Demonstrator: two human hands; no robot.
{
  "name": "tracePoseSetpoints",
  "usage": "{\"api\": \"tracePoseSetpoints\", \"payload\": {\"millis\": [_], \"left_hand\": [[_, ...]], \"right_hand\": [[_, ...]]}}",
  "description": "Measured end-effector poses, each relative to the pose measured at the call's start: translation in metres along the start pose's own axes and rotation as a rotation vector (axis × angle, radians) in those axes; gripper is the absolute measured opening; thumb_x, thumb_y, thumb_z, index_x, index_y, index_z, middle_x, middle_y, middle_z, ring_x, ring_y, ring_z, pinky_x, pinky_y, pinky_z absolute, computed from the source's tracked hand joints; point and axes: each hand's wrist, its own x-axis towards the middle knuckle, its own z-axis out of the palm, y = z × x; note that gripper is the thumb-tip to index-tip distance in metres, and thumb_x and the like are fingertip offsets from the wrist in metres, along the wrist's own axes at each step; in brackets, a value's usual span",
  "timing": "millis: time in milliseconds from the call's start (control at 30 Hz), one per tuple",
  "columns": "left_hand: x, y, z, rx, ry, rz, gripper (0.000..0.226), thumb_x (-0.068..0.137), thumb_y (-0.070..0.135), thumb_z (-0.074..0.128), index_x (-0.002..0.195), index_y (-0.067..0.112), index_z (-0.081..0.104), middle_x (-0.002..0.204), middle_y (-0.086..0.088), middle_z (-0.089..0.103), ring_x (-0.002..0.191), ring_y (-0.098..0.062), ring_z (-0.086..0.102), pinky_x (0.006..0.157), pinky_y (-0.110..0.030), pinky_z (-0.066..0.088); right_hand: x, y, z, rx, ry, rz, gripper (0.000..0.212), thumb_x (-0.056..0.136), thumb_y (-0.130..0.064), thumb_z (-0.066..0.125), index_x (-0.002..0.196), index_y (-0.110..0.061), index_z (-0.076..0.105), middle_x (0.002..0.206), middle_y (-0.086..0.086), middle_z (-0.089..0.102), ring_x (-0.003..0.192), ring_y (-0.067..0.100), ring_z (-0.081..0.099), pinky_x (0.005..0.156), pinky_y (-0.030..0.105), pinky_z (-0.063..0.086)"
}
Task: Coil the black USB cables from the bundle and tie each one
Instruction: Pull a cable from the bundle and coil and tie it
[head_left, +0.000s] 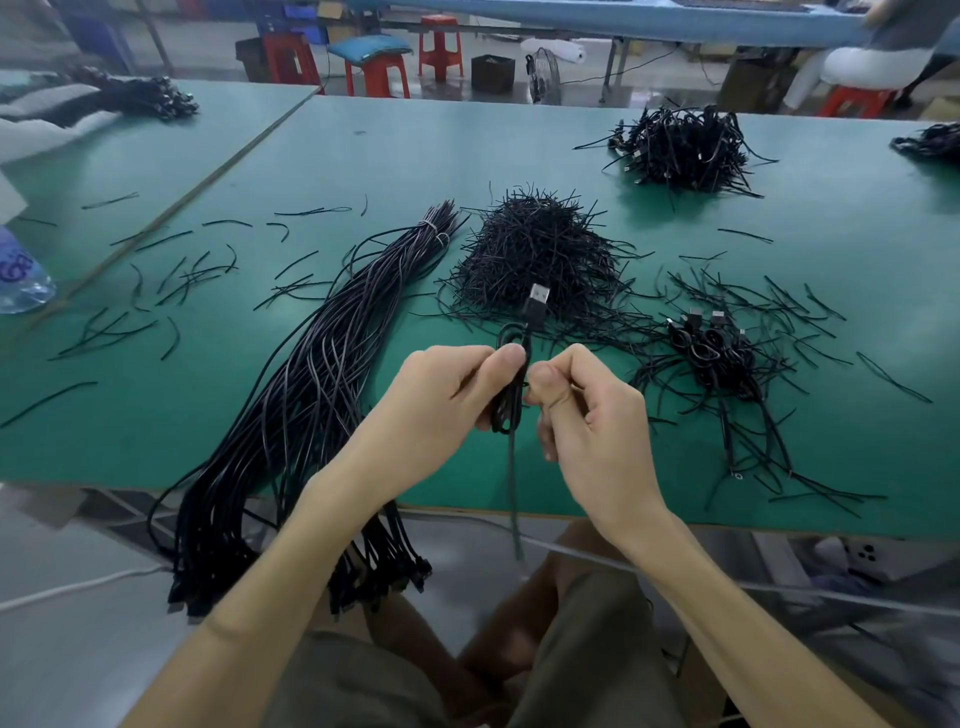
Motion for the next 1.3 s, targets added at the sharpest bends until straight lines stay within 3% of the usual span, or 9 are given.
{"api": "tracePoseSetpoints", "payload": {"millis": [167, 267, 467, 600, 700, 833, 933, 1067, 1300], "left_hand": [[0.004, -0.007, -0.003, -0.291, -0.138, -0.296, 0.059, 0.103, 0.046, 0.053, 0.055, 0.015, 0.062, 0.049, -0.004, 0.045, 0.042, -0.021, 0.039, 0.041, -0.021, 0.032], [0.005, -0.014, 0.000, -0.284, -0.157, -0.286, 0.058, 0.103, 0.048, 0.054, 0.057, 0.015, 0.069, 0.050, -0.003, 0.052, 0.041, -0.019, 0.043, 0.041, -0.019, 0.034], [0.014, -0.034, 0.015, -0.052, -0.099, -0.193, 0.055, 0.103, 0.049, 0.052, 0.066, 0.013, 0.069, 0.063, -0.005, 0.073, 0.047, -0.020, 0.061, 0.048, -0.023, 0.040], [0.022, -0.038, 0.027, -0.003, -0.181, -0.190, 0.042, 0.109, 0.036, 0.045, 0.084, 0.010, 0.067, 0.075, 0.011, 0.077, 0.057, -0.015, 0.069, 0.057, -0.028, 0.044], [0.022, -0.044, 0.022, 0.107, -0.063, -0.158, 0.030, 0.109, 0.036, 0.042, 0.094, 0.023, 0.065, 0.084, 0.017, 0.075, 0.064, -0.013, 0.070, 0.060, -0.030, 0.048], [0.024, -0.066, -0.004, 0.567, 0.252, -0.218, 0.028, 0.107, 0.035, 0.046, 0.112, 0.014, 0.064, 0.108, -0.001, 0.069, 0.093, -0.021, 0.061, 0.076, -0.035, 0.048], [0.025, -0.089, -0.024, 0.905, 0.252, -0.421, 0.037, 0.105, 0.031, 0.053, 0.122, -0.002, 0.055, 0.127, -0.023, 0.050, 0.116, -0.036, 0.046, 0.094, -0.043, 0.045], [0.027, -0.107, -0.034, 0.990, 0.269, -0.482, 0.036, 0.103, 0.032, 0.057, 0.117, -0.001, 0.054, 0.127, -0.023, 0.046, 0.118, -0.039, 0.043, 0.096, -0.046, 0.042], [0.030, -0.110, -0.035, 0.946, 0.299, -0.369, 0.023, 0.101, 0.021, 0.062, 0.110, 0.000, 0.062, 0.114, -0.019, 0.058, 0.105, -0.036, 0.057, 0.086, -0.045, 0.051]], "right_hand": [[0.002, 0.002, 0.000, -0.223, -0.013, -0.215, 0.032, 0.101, -0.023, 0.057, 0.076, -0.003, 0.055, 0.068, -0.014, 0.046, 0.061, 0.014, 0.043, 0.057, 0.025, 0.036], [0.001, 0.008, 0.000, -0.241, -0.024, -0.190, 0.033, 0.101, -0.025, 0.058, 0.077, -0.004, 0.055, 0.067, -0.014, 0.046, 0.061, 0.016, 0.042, 0.057, 0.027, 0.036], [0.007, 0.016, -0.006, -0.103, -0.192, 0.180, 0.028, 0.101, -0.047, 0.055, 0.092, -0.023, 0.068, 0.074, 0.000, 0.071, 0.058, 0.017, 0.068, 0.055, 0.025, 0.048], [0.012, 0.023, -0.012, -0.056, -0.199, 0.262, 0.014, 0.096, -0.031, 0.070, 0.103, -0.019, 0.069, 0.090, -0.004, 0.072, 0.060, 0.016, 0.071, 0.058, 0.022, 0.052], [0.023, 0.028, -0.029, -0.097, -0.173, 0.276, 0.013, 0.093, -0.024, 0.073, 0.101, -0.014, 0.071, 0.091, 0.002, 0.074, 0.055, 0.020, 0.071, 0.054, 0.021, 0.052], [0.054, 0.039, -0.071, -0.310, -0.020, 0.241, 0.014, 0.094, -0.026, 0.071, 0.103, -0.014, 0.070, 0.089, -0.004, 0.071, 0.056, 0.012, 0.070, 0.059, 0.019, 0.055], [0.078, 0.058, -0.105, -0.668, 0.123, 0.206, 0.025, 0.098, -0.026, 0.066, 0.115, -0.008, 0.064, 0.100, 0.002, 0.067, 0.080, 0.018, 0.066, 0.077, 0.030, 0.054], [0.085, 0.092, -0.129, -1.067, 0.079, 0.242, 0.030, 0.101, -0.030, 0.060, 0.114, -0.003, 0.058, 0.111, 0.018, 0.061, 0.085, 0.032, 0.060, 0.075, 0.043, 0.052], [0.066, 0.111, -0.119, -1.024, 0.086, 0.310, 0.038, 0.103, -0.038, 0.054, 0.117, -0.002, 0.054, 0.114, 0.019, 0.051, 0.101, 0.038, 0.054, 0.076, 0.046, 0.049]]}}
